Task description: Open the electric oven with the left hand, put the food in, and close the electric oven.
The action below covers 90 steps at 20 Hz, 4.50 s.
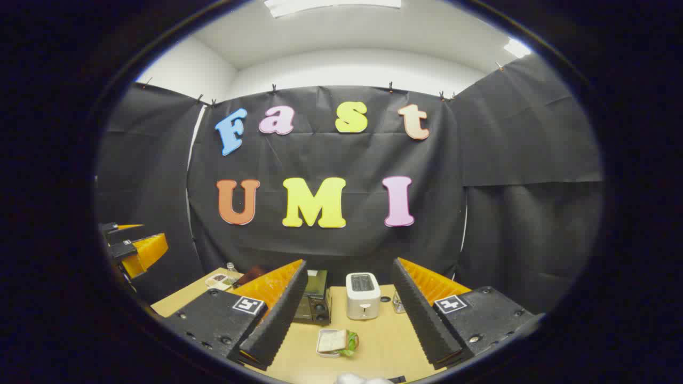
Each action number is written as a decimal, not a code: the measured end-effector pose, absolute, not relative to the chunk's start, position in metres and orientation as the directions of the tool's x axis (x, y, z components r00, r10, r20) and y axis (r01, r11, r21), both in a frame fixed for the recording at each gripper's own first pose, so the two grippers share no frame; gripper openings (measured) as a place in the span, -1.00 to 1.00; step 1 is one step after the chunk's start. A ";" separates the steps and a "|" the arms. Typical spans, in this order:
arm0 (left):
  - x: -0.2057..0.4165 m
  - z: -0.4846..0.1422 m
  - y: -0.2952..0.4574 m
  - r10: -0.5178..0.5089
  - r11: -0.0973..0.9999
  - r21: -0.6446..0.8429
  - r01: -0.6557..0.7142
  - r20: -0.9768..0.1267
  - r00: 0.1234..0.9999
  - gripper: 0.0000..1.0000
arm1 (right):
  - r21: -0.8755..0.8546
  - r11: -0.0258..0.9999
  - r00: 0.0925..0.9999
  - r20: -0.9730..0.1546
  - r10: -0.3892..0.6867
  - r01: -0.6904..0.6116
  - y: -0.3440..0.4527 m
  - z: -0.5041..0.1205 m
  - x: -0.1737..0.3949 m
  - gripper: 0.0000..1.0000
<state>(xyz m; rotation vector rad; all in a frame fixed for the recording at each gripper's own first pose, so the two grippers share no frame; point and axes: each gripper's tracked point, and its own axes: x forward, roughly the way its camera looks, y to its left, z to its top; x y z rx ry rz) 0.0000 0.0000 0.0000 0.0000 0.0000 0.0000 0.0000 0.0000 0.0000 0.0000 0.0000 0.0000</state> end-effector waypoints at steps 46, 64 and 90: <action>0.242 -0.295 -0.084 -0.029 1.000 -0.008 0.028 -0.390 0.920 0.97 | -0.110 0.988 0.982 -0.144 -0.120 0.105 -0.087 -0.052 0.036 1.00; 0.133 -0.359 -0.088 -0.059 0.998 -0.021 0.056 -0.491 0.869 0.96 | -0.102 0.993 0.983 -0.169 -0.069 0.052 -0.070 -0.067 0.011 0.90; 0.093 -0.370 -0.060 -0.030 1.000 -0.014 0.027 -0.537 0.843 0.92 | -0.079 0.997 0.961 -0.275 -0.027 0.005 -0.077 -0.118 0.024 0.92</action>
